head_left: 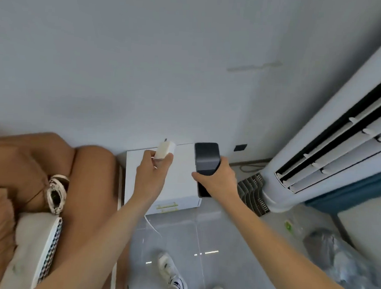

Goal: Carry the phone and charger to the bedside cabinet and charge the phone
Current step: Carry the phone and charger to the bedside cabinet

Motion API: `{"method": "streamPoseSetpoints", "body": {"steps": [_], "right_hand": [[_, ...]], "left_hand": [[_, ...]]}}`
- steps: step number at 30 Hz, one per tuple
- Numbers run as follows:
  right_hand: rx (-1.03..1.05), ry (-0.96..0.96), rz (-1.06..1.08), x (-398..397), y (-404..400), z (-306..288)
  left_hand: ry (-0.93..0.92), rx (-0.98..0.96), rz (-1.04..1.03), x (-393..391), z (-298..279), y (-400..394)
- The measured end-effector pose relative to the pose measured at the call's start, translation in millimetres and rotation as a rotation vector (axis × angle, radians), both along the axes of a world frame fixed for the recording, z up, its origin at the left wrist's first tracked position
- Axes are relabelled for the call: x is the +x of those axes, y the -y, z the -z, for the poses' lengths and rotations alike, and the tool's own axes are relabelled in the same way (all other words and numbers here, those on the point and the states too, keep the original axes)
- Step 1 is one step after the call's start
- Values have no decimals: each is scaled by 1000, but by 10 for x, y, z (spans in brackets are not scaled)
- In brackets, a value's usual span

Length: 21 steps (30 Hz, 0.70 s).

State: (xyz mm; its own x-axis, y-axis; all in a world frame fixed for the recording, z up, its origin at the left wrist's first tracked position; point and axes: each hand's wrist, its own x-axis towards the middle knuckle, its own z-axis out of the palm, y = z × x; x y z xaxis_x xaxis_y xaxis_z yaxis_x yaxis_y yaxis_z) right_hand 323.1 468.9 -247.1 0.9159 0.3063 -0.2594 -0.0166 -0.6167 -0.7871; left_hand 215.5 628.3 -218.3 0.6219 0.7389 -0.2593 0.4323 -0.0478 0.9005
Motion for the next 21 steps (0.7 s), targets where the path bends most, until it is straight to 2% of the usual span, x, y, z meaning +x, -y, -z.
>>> {"method": "streamPoseSetpoints", "body": {"steps": [9, 15, 21], "right_hand": [[-83, -66, -29, 822, -1139, 1239], [-100, -135, -52, 1305, -1617, 2607], [-204, -75, -145, 1603, -1837, 3946]], "left_hand": [[-87, -125, -100, 702, 1446, -919], [-157, -119, -152, 1145, 2761, -1178], [-180, -153, -204, 1445, 3966, -1286]]}}
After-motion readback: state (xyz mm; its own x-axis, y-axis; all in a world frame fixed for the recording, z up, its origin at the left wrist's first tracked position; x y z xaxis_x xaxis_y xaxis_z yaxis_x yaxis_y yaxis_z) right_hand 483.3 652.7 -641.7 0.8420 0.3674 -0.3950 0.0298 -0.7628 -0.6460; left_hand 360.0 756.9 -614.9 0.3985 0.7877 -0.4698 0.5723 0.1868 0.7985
